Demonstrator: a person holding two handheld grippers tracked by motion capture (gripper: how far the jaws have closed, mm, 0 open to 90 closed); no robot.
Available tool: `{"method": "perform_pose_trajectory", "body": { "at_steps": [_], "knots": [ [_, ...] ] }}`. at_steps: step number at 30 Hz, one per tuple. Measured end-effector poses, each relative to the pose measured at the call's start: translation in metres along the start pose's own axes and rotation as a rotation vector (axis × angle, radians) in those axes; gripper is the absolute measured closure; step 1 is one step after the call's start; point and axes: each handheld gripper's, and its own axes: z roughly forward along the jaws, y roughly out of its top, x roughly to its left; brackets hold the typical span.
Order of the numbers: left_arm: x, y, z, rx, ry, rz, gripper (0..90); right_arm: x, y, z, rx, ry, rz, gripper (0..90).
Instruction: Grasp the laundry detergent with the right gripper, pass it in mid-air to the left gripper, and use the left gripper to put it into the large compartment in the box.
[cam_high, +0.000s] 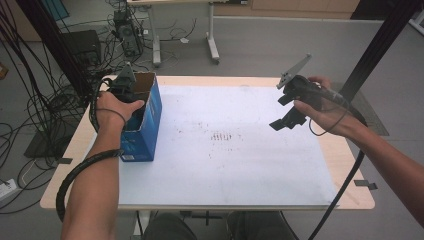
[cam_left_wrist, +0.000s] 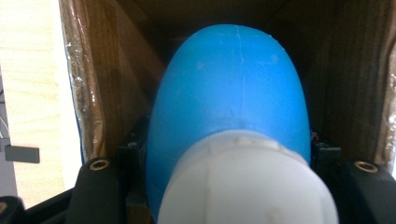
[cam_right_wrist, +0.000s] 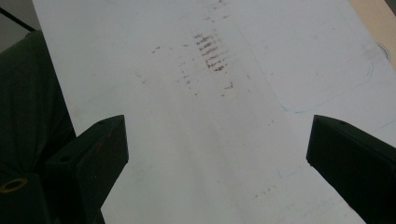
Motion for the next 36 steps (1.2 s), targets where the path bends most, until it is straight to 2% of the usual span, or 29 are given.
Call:
{"method": "perform_pose_trajectory", "body": {
  "at_steps": [11, 25, 30, 36],
  "knots": [
    [-0.001, -0.001, -0.008, -0.01, 0.004, 0.011, 30.6, 0.001, 0.001, 0.001, -0.01, 0.006, -0.002, 5.6],
    [-0.007, -0.003, -0.04, -0.038, 0.047, 0.042, 28.4, 0.0, 0.003, -0.002, -0.021, 0.002, 0.001, 5.6],
    [-0.007, -0.01, -0.054, -0.05, 0.06, 0.051, 27.3, 0.0, 0.004, -0.001, -0.024, 0.002, -0.001, 5.5],
    [-0.007, -0.018, -0.084, -0.096, 0.059, 0.062, 24.8, -0.003, 0.004, 0.001, -0.012, 0.001, 0.0, 5.5]
  ]
}}
